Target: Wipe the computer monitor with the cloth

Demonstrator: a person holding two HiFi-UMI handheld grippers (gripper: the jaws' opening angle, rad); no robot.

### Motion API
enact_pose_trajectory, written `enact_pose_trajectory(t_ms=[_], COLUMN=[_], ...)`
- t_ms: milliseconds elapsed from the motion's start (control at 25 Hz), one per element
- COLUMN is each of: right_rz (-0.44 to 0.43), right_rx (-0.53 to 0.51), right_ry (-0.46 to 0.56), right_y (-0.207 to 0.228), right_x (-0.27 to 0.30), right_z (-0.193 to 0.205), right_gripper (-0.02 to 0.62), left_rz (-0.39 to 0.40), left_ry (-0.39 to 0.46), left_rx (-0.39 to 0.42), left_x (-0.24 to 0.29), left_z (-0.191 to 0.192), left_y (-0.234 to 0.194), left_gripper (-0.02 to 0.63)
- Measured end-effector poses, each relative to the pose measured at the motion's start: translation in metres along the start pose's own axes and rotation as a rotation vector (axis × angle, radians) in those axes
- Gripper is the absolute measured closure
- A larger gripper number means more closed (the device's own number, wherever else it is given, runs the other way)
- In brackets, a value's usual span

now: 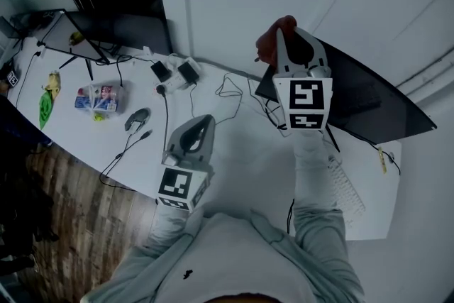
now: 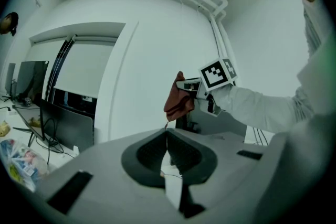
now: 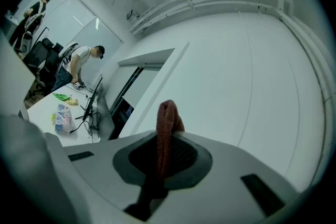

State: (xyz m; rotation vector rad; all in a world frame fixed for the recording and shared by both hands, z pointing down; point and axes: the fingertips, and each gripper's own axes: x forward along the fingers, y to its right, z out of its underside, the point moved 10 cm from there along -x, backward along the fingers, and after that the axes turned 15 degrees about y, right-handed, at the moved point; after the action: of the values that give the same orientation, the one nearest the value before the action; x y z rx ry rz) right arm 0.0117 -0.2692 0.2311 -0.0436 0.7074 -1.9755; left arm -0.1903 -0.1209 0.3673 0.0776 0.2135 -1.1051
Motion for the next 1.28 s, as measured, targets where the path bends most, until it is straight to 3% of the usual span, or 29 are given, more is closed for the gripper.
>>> enact_pose_trajectory(t_ms=[200,880,1280], right_rz=[-0.028,-0.007,-0.003], right_rx=[0.027,0.141,0.201], right_ry=[-0.067,-0.158,-0.293], right_y=[-0.018,-0.069,-0.104], right_x=[-0.006,-0.027,-0.039], right_z=[0.036,0.131,0.192], right_gripper=[0.56,0.56,0.56], left_rz=[0.012,0.009,0.005], left_ry=[-0.012,-0.054,-0.106], left_rx=[0.004,0.012,-0.016], left_x=[0.002,0.004,0.004], left_z=[0.002,0.025,0.043], left_y=[0.0,-0.011,-0.024], left_gripper=[0.584,0.586,0.585])
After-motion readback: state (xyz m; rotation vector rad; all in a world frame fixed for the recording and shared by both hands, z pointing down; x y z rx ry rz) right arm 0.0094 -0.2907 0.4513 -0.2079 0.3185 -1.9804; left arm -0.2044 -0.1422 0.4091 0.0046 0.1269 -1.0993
